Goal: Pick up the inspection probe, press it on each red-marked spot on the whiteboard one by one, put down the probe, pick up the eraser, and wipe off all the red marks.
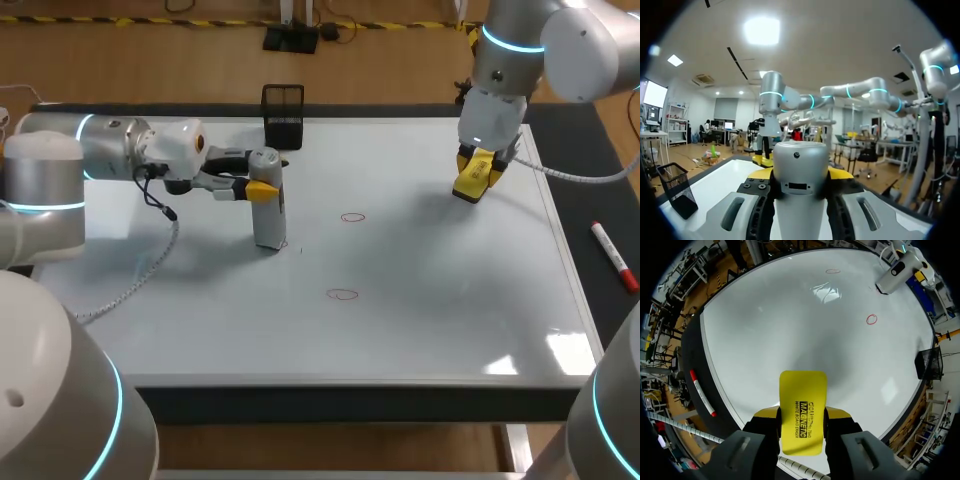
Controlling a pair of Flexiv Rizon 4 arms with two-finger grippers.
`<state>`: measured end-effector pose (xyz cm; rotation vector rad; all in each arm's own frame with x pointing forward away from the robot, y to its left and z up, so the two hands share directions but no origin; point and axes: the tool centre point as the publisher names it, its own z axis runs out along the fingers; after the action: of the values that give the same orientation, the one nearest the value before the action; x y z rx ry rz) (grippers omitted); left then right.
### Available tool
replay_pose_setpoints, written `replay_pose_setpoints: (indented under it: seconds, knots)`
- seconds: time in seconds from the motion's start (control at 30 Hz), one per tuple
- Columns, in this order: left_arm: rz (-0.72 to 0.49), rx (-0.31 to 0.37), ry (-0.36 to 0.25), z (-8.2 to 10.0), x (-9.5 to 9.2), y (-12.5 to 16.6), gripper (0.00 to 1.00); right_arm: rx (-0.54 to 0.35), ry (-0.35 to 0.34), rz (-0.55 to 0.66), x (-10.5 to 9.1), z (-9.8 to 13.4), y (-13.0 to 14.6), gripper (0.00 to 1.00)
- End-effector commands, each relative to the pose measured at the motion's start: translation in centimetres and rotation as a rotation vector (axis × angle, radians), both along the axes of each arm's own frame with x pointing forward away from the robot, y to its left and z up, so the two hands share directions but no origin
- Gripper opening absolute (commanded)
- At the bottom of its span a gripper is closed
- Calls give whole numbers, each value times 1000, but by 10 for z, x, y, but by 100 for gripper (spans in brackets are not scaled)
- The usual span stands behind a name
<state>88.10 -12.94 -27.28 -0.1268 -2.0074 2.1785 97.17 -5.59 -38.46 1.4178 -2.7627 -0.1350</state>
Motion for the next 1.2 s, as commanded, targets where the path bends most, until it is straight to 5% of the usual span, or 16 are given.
replay_pose_setpoints:
  seconds: [0.03,0.53,1.2]
  knots:
    - [-4,0,-1,-2,1,-1,0,-3,0,2,0,1,-1,0]
    - [30,-11,-30,15,6,7,0,-3,0,2,0,1,-1,0]
    - [239,32,-122,51,67,76,0,-3,0,2,0,1,-1,0]
